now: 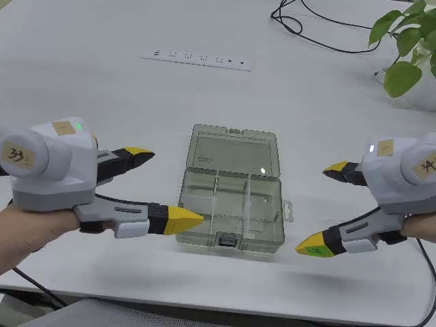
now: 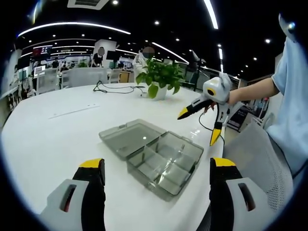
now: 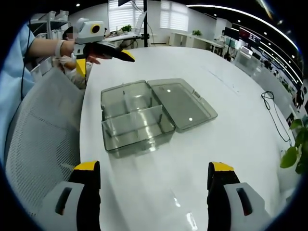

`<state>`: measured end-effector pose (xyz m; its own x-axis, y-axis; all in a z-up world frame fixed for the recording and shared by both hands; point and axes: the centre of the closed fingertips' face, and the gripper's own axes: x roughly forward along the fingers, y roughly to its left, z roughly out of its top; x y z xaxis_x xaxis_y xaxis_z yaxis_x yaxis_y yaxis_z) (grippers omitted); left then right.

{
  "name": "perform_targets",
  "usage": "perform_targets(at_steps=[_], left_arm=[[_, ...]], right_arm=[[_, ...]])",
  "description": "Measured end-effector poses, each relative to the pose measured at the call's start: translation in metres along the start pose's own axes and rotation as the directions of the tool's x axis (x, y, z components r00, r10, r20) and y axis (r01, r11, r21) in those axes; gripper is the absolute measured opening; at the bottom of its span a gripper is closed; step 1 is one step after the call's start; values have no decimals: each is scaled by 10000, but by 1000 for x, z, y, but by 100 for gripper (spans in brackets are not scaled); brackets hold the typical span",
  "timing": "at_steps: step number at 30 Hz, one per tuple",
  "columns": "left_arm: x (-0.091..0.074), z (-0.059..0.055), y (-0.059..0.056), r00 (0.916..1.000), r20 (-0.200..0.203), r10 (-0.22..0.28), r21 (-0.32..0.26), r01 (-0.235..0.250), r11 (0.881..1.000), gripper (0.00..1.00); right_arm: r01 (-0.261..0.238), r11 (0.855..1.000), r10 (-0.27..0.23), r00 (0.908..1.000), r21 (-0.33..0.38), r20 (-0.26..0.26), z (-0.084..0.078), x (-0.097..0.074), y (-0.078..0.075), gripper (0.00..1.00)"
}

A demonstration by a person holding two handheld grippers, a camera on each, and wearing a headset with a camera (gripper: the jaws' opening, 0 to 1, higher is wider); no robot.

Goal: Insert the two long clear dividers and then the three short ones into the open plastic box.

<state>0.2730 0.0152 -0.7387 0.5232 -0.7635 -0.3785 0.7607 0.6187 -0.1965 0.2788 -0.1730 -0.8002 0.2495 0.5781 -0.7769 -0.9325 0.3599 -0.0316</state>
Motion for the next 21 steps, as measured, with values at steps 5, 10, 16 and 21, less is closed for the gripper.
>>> perform_targets(at_steps=[5,10,16,21], left_arm=[[-4,-1,3,10000,7,94,-48,-94,9999,91],[-7,0,5,9997,121,189,-161,-187,9997,91],[-9,0,4,9997,95,228,-213,-226,9995,90],[-11,-1,5,9995,129,294,-289,-290,9992,90]], right_arm=[[-179,9998,178,9988,-3,-448,-22,-1,0,88],[-544,9983,524,9944,-204,-914,-43,-1,0,84],[-1178,9867,1025,9857,-1118,-1340,-54,-1,2,76],[-1708,9717,1392,9721,-1629,-1889,-62,-2,0,68]])
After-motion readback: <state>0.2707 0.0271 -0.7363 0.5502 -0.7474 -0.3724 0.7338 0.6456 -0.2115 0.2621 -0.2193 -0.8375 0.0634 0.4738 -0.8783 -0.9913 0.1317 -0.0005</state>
